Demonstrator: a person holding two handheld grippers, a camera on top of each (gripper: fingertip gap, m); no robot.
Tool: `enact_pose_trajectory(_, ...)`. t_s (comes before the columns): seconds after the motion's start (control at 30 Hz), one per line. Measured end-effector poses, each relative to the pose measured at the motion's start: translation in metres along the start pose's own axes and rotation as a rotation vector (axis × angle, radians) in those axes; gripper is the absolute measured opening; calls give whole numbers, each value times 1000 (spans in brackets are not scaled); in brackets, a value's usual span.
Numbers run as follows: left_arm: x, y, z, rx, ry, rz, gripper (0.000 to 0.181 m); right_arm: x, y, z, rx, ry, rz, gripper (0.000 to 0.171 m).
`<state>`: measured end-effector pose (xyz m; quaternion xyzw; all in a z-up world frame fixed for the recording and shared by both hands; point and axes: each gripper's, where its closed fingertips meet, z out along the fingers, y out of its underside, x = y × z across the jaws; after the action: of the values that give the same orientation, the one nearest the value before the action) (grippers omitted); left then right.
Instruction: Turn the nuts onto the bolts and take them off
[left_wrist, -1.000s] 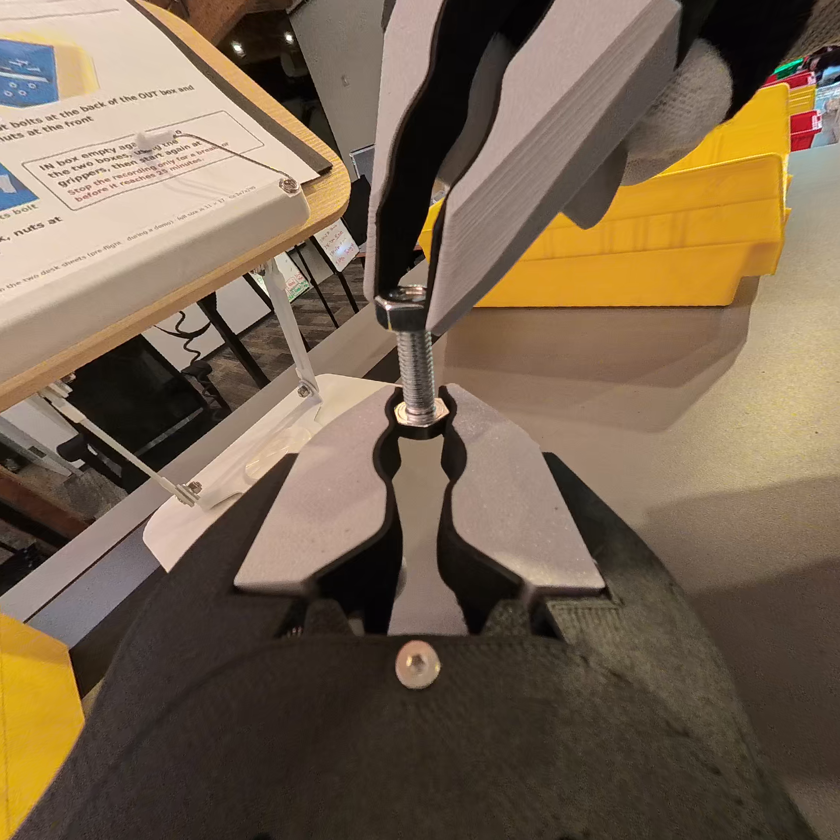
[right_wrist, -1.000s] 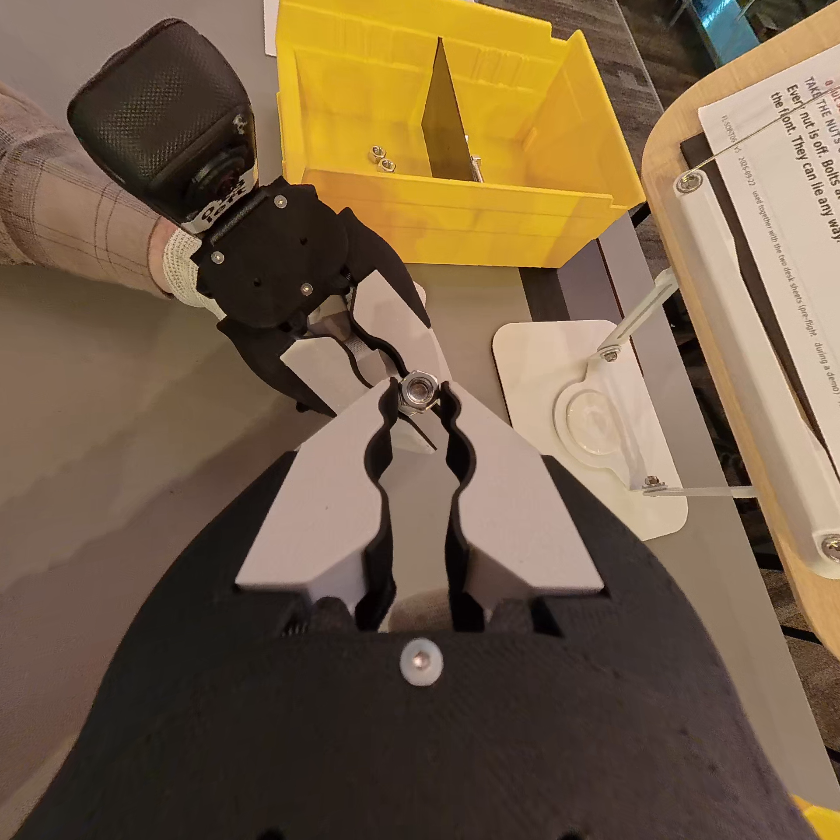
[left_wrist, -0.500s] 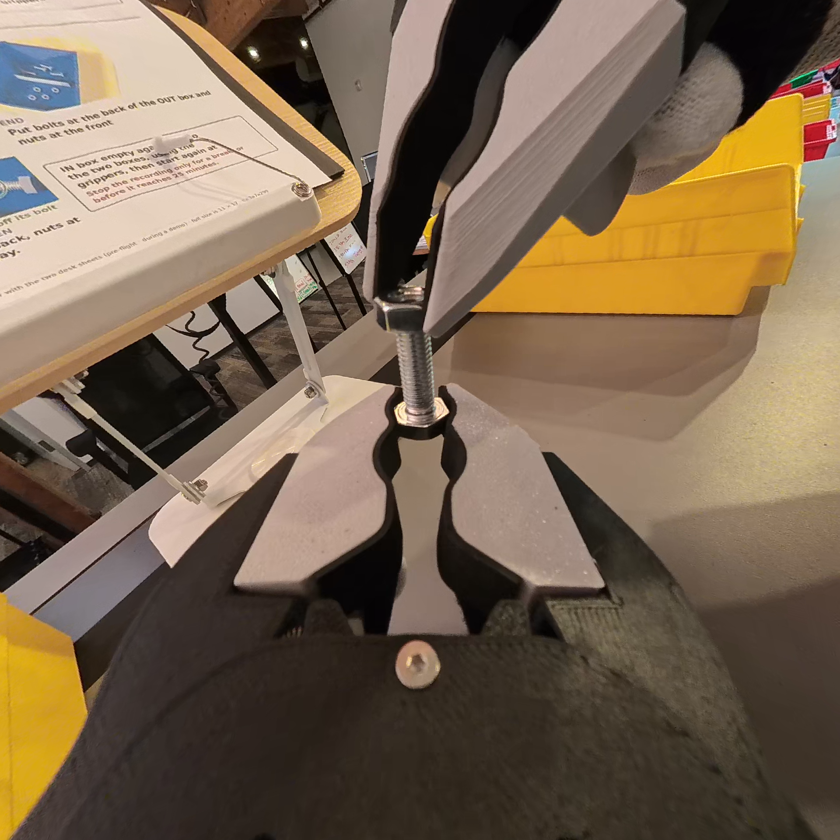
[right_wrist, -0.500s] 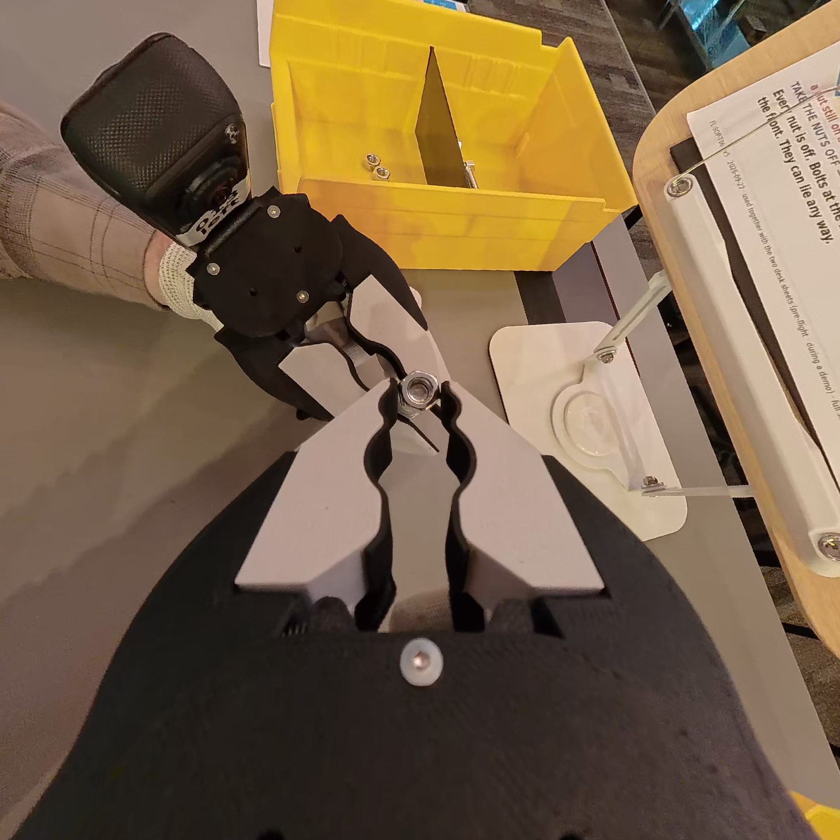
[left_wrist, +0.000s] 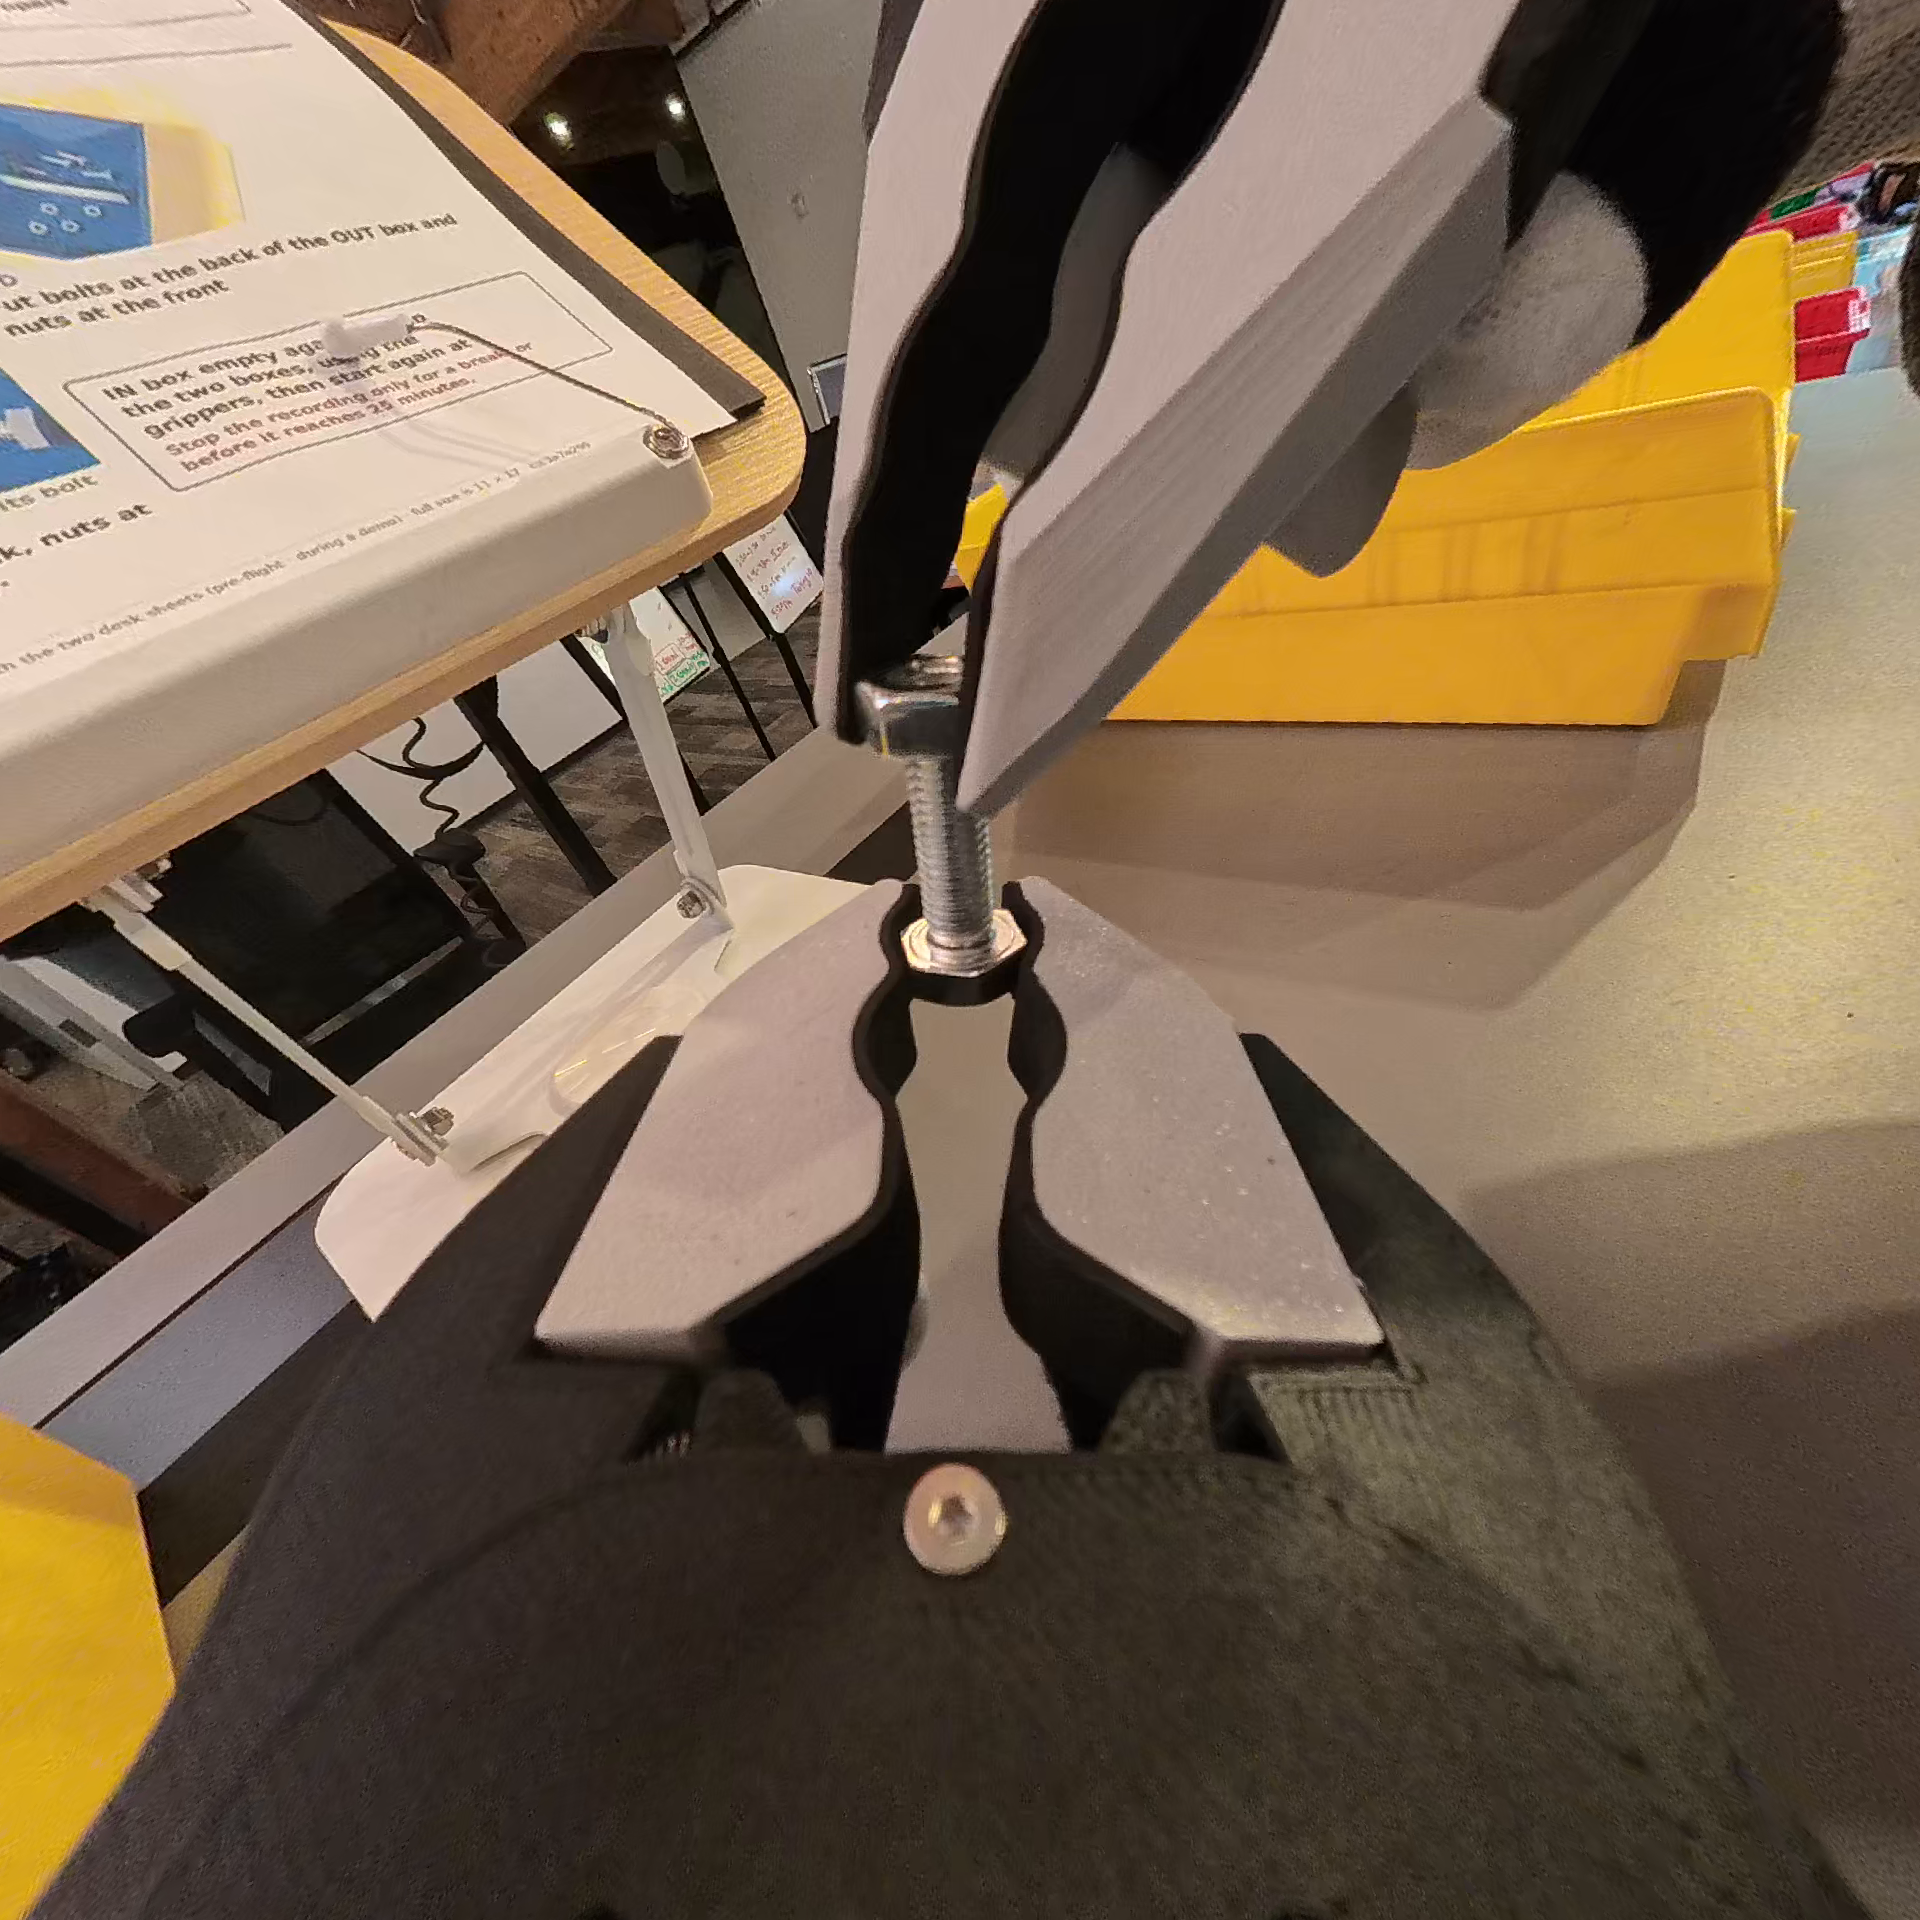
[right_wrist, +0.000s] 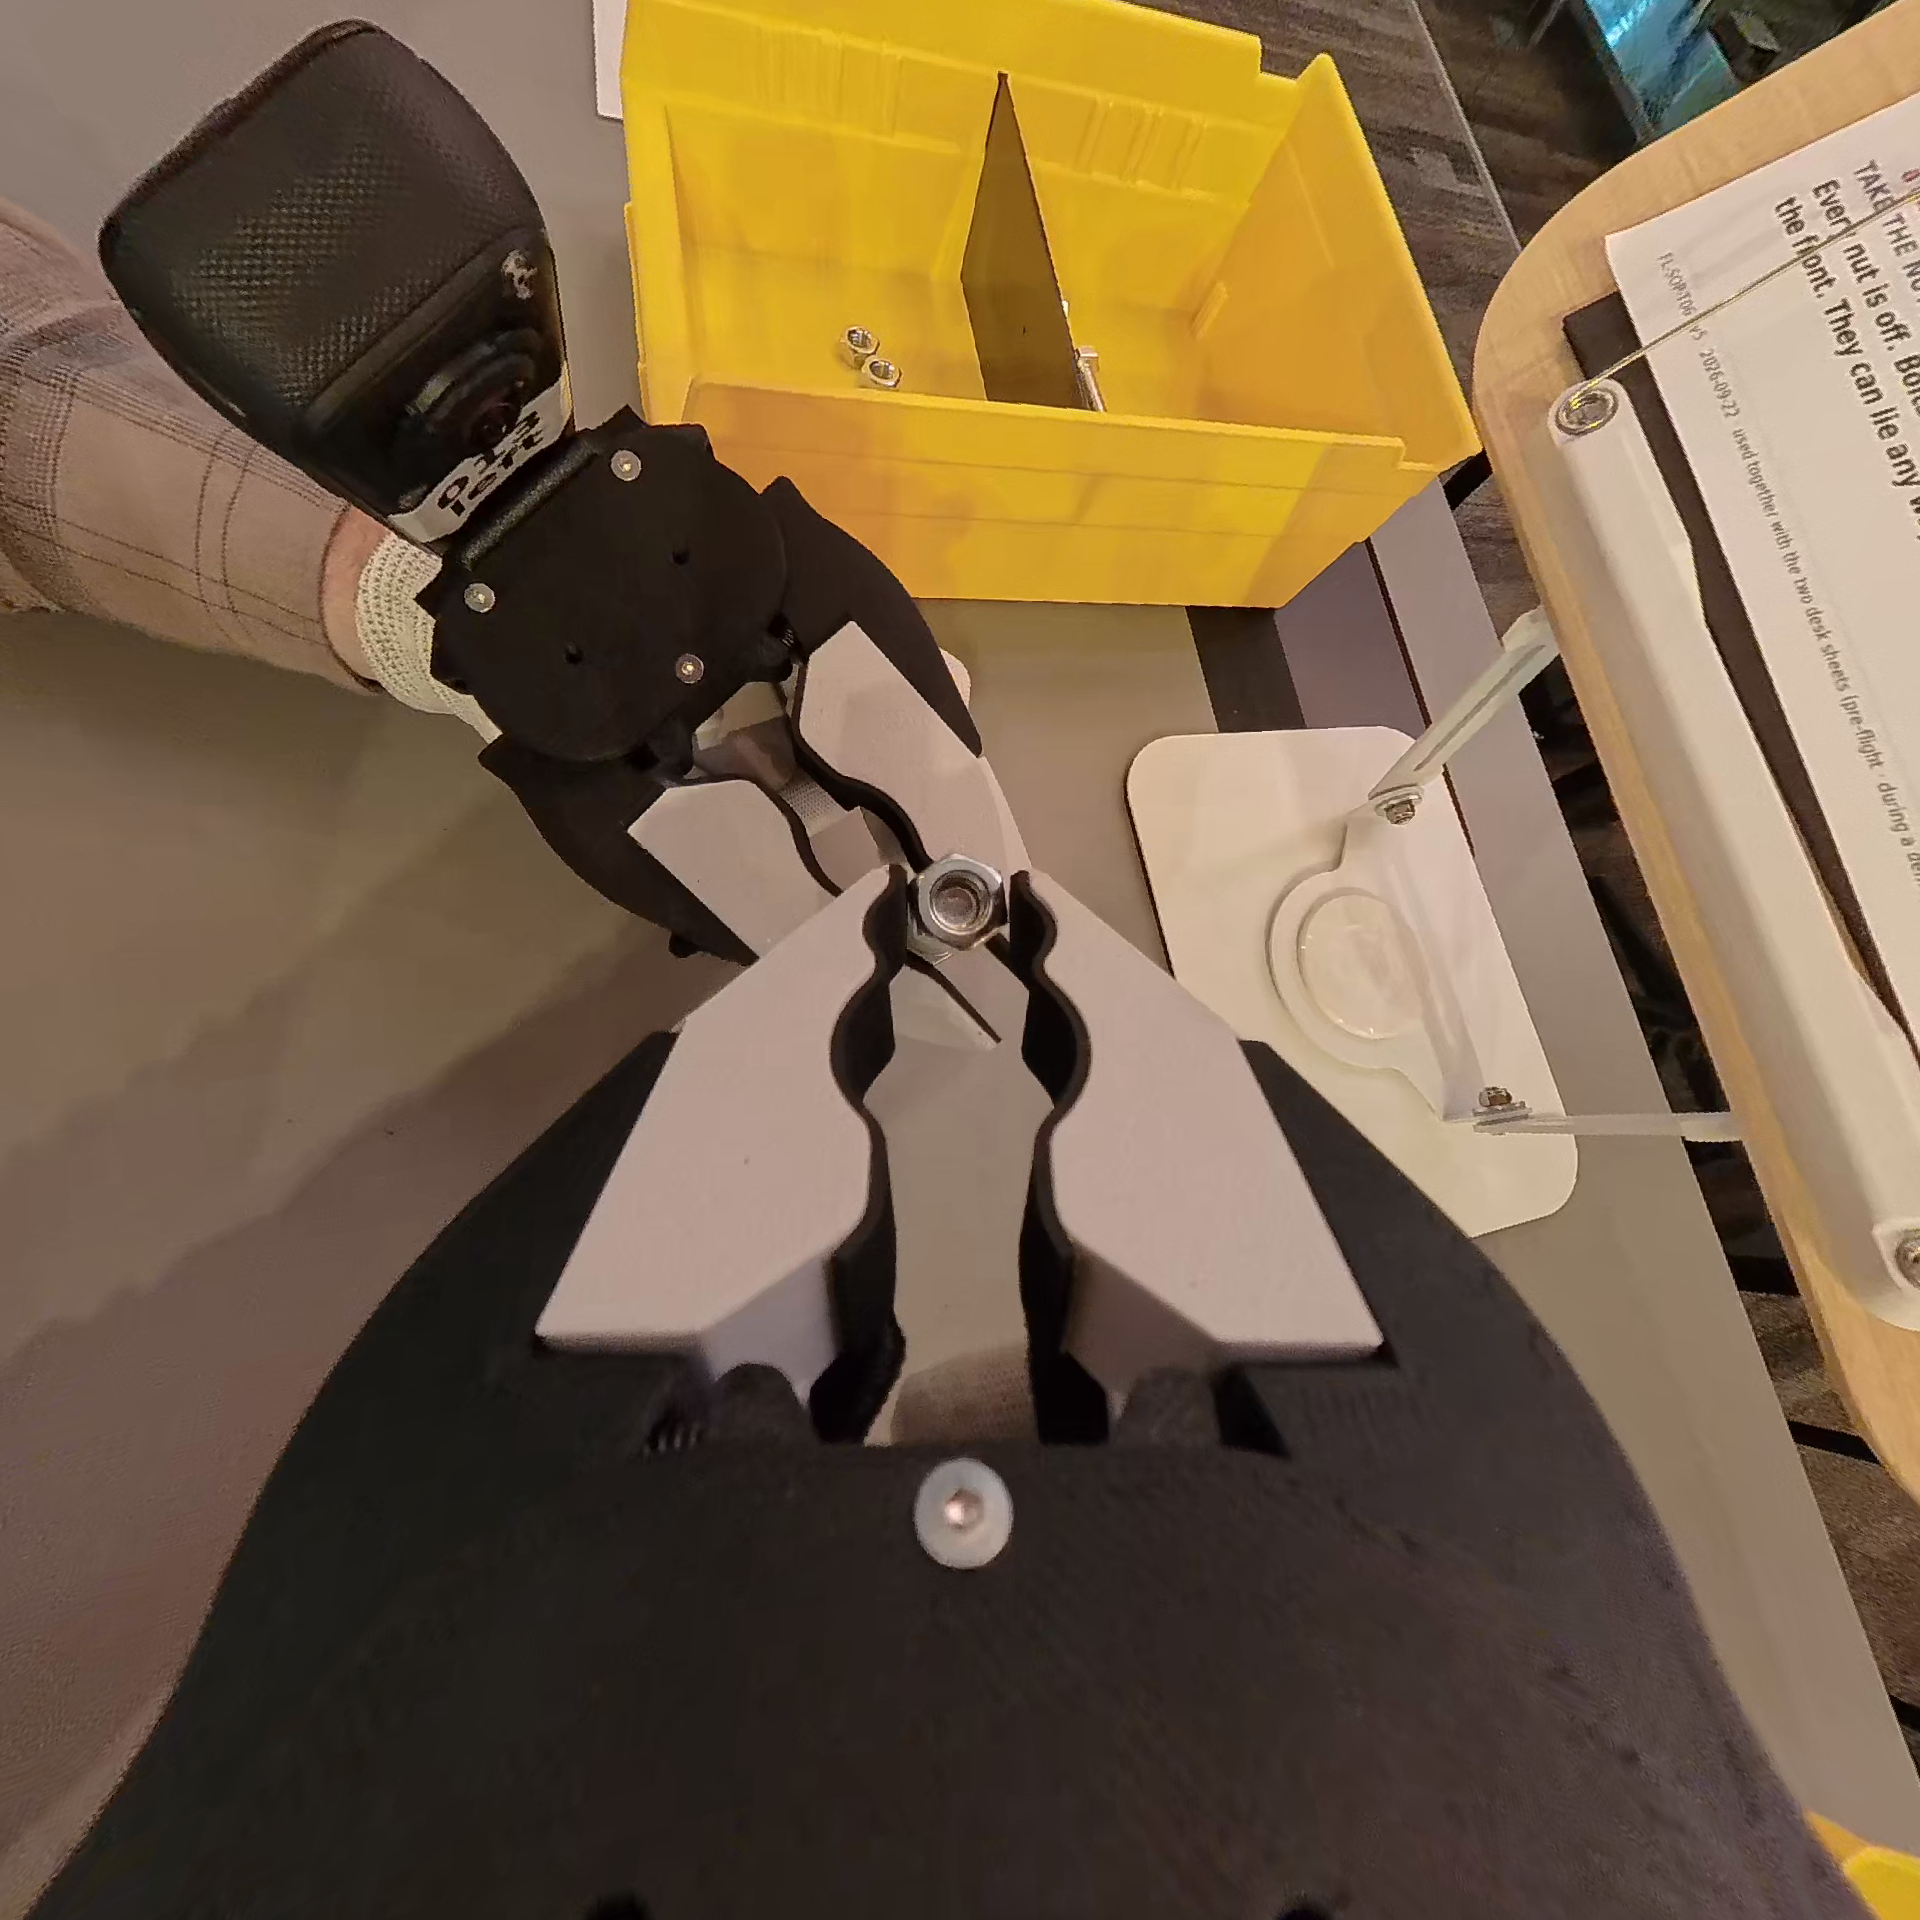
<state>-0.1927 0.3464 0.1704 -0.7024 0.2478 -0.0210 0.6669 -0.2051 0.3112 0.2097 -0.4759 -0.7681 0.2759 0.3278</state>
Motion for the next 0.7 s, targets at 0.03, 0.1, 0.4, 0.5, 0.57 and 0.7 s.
enact_pose_trajectory(0.03, 1, 0, 0, 1, 2, 1, 14, 0, 0, 0, 0, -1, 0, 18)
enact_pose_trajectory(0.1, 2, -1, 0, 1, 5, 3, 14, -1, 0, 0, 0, -2, -2, 18)
enact_pose_trajectory(0.4, 3, -3, 0, 12, 10, 0, 15, -1, 0, 0, 0, -3, -6, 19)
enact_pose_trajectory(0.5, 3, -2, 0, 12, 10, 0, 14, -2, -1, -1, 0, -7, -9, 20)
enact_pose_trajectory(0.57, 3, -3, 0, 13, 10, 0, 14, -3, -2, -1, -2, -7, -15, 21)
enact_pose_trajectory(0.7, 4, -4, 0, 19, 13, -1, 14, -1, -1, -4, -5, 6, -17, 29)
